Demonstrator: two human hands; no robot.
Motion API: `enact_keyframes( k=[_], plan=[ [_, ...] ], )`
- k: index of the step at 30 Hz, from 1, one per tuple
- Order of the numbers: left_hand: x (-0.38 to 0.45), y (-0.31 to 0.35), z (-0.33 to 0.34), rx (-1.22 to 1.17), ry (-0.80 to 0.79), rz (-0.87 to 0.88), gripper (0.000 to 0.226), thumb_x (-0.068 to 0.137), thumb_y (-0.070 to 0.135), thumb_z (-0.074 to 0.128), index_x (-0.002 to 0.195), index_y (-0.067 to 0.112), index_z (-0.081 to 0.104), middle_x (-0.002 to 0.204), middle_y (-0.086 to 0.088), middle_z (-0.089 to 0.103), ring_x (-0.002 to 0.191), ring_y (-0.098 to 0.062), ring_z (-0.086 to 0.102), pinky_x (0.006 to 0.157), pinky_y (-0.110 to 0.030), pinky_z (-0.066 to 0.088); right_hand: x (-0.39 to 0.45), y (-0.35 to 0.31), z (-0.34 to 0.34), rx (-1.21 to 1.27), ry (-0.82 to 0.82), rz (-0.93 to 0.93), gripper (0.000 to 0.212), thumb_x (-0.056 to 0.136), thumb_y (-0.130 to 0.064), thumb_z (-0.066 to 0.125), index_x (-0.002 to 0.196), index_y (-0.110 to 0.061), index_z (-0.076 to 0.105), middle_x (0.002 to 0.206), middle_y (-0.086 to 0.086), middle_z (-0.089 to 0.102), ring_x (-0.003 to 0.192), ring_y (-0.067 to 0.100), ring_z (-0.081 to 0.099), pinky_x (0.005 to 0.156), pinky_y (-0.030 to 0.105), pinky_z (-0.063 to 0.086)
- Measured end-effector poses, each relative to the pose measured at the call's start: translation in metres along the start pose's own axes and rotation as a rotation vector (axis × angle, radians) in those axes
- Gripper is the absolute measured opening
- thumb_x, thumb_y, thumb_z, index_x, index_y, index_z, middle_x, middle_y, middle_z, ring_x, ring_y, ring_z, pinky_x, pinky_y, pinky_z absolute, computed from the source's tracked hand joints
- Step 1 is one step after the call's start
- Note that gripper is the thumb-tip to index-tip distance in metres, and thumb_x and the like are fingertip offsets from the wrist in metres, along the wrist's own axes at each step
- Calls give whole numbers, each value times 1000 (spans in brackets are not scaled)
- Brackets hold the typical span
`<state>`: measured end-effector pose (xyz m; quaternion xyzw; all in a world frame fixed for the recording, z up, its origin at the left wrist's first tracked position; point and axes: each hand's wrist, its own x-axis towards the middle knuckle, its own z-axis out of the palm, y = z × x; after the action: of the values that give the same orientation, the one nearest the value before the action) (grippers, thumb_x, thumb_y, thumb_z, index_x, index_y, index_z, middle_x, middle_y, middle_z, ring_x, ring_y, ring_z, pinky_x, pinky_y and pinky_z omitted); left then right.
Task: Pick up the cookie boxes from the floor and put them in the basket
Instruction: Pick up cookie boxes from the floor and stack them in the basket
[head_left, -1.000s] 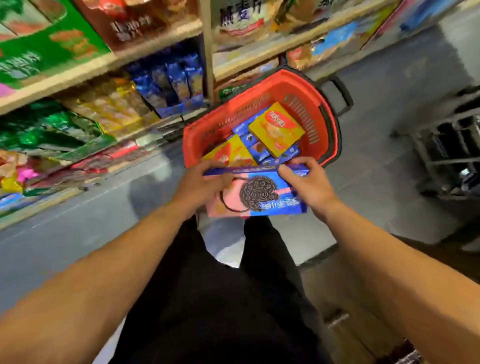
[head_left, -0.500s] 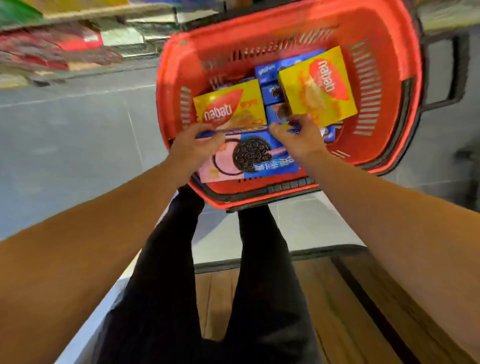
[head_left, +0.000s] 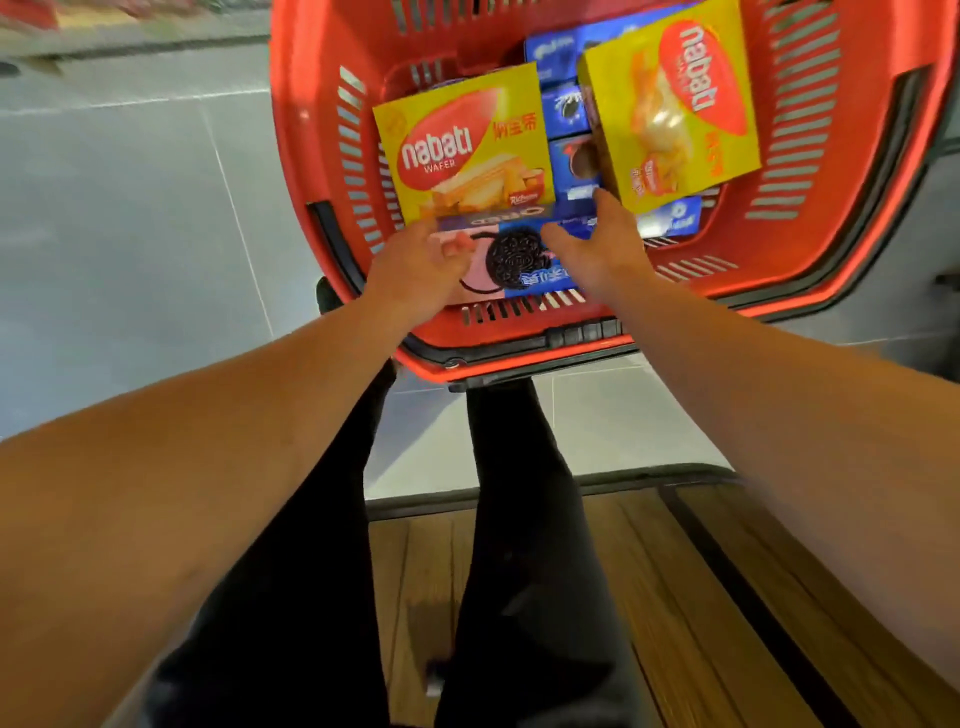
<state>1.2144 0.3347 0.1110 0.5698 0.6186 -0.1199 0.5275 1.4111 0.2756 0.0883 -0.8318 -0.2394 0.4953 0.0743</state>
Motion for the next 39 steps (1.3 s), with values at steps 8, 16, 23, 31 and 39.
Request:
enact_keyframes(
  k=[8,16,23,31,39],
  plan=[
    [-141,56,-109,-15,-48,194,27,88,37,63,115,30,64,108,4,67,100,-16,62,81,-25,43,-182,-68,-47,-400,36,-312,83,76,-52,70,142,-9,43,141,12,47,126,34,47,102,41,42],
    [-245,60,-192,122,95,324,53,86,36,65,132,13,53,133,-13,56,121,-28,52,95,-29,38,-293,-138,-68,-674,129,-617,81,77,-49,71,143,-9,44,143,14,47,132,36,42,110,42,32],
    [-327,-12,-219,46,357,84,70,87,41,65,145,13,38,149,-10,40,138,-26,37,114,-35,29,-332,-209,-27,-1025,47,-986,94,73,-63,66,148,-15,35,152,10,37,139,36,33,113,47,30],
    [-419,-94,-228,-203,598,-198,67,84,40,62,141,10,43,144,-16,43,133,-29,41,106,-30,30,-375,-280,46,-1184,-143,-1325,96,76,-63,66,152,-23,25,160,3,24,148,29,18,119,42,20],
    [-489,-232,-249,-524,901,-479,78,85,45,65,149,19,30,157,-11,25,144,-23,25,116,-31,21,-465,-364,209,-1469,-281,-1685,98,77,-69,59,153,-21,21,159,2,23,148,29,18,120,41,19]
  ],
)
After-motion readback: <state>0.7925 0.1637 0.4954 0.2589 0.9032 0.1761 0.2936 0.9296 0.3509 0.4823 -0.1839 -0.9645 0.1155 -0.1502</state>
